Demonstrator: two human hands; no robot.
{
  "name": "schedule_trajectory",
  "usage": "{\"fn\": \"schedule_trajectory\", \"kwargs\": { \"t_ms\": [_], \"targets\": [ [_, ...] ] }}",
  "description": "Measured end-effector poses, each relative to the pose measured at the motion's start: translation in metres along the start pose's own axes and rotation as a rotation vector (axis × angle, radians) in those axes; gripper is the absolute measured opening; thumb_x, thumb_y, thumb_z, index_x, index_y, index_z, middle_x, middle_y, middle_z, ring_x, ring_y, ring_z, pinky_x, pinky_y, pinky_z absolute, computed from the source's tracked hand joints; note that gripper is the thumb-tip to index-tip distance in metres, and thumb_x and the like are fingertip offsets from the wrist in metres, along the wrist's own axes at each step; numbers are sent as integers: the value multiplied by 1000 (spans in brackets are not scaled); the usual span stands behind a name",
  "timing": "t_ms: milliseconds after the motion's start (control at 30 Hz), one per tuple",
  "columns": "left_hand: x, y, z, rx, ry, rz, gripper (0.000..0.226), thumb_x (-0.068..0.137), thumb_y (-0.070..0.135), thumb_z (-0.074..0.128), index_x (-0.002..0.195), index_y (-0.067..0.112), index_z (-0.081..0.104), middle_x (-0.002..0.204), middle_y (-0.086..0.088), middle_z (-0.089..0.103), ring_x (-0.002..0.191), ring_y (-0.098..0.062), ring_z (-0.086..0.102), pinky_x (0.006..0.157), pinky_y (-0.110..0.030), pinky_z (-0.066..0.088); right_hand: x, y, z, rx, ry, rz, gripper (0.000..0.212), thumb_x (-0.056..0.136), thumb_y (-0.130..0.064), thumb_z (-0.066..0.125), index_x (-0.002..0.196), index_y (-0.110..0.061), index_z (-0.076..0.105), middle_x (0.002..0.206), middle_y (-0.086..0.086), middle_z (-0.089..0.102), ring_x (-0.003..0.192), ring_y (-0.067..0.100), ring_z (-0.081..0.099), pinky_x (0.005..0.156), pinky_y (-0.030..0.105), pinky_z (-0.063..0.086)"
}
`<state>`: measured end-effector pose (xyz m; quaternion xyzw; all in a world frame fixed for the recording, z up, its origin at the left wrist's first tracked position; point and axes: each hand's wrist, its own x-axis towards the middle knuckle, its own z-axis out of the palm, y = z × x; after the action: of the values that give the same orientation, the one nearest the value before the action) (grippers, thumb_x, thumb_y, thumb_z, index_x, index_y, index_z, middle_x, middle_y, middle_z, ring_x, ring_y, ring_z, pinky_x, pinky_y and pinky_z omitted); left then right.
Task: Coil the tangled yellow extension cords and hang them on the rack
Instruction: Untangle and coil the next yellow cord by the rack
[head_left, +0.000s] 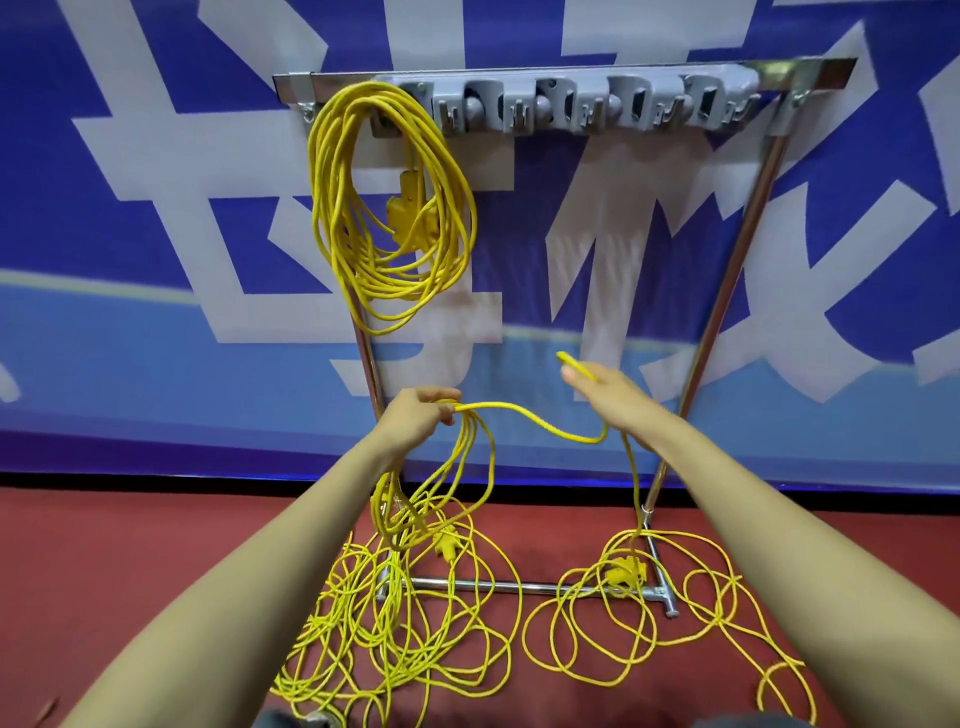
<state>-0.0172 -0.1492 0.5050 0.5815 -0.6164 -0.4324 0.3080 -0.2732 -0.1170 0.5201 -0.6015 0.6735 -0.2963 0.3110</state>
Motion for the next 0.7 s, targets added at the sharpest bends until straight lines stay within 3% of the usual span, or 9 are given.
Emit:
{"fn": "schedule_trajectory", "kwargs": {
  "t_ms": [100, 200, 267, 333, 433, 500, 600, 700],
  "targets": [
    [-6, 14, 9, -96, -105, -2, 26, 95, 4, 54, 118, 9, 66, 70, -2, 57, 50, -9, 32, 45, -16, 24, -10, -25, 12, -65, -210, -61, 34, 98, -46, 39, 94, -18, 60, 80, -6, 53, 70, 10, 46, 66, 24, 39],
    [-13, 23, 15, -98, -227, 57, 24, 95, 8, 56, 115, 14, 68, 72, -2, 56, 52, -9, 34, 49, -18, 26, -12, -39, 23, -222, -248, -200, 35, 100, -34, 40, 81, -12, 60, 74, 1, 53, 64, 13, 44, 65, 28, 38],
    [-15, 24, 15, -101, -280, 103, 20, 96, 17, 57, 110, 17, 71, 73, -1, 55, 55, -10, 35, 51, -19, 27, -15, -42, 26, -156, -237, -249, 24, 99, -28, 44, 85, -15, 58, 72, -2, 58, 64, 11, 49, 63, 25, 39],
    [-16, 22, 12, -121, -307, 122, 19, 96, 24, 57, 106, 20, 72, 75, -1, 56, 64, -14, 40, 54, -20, 28, -18, -41, 24, 59, -252, -215, 4, 98, -19, 48, 96, -16, 47, 69, -7, 58, 58, 5, 49, 55, 18, 38],
    [-20, 23, 8, -71, -349, 142, 18, 92, 30, 64, 108, 23, 71, 80, 5, 61, 78, -10, 49, 62, -17, 33, -20, -39, 17, 218, -288, -219, 10, 97, -10, 49, 91, -17, 46, 68, -4, 58, 53, 6, 45, 54, 20, 36],
    [-23, 26, 10, -34, -385, 211, 26, 88, 24, 70, 113, 18, 68, 84, 11, 66, 77, 2, 59, 69, -9, 40, -20, -40, 12, 281, -291, -260, 10, 95, -11, 53, 87, -16, 51, 66, -5, 60, 58, 8, 48, 58, 21, 39],
    [-26, 31, 9, -91, -342, 306, 32, 86, 7, 70, 118, 9, 63, 96, 3, 71, 87, 4, 64, 82, -10, 45, -23, -47, 8, 421, -317, -282, 7, 95, -14, 54, 89, -14, 52, 68, -4, 65, 58, 7, 50, 54, 16, 40],
    [-27, 39, 5, -117, -302, 349, 34, 87, 6, 68, 121, 5, 63, 90, -2, 68, 77, 2, 60, 71, -9, 43, -26, -55, 7, 455, -307, -293, 7, 96, -15, 53, 90, -14, 50, 73, 3, 67, 53, 8, 47, 51, 17, 40]
  ]
}}
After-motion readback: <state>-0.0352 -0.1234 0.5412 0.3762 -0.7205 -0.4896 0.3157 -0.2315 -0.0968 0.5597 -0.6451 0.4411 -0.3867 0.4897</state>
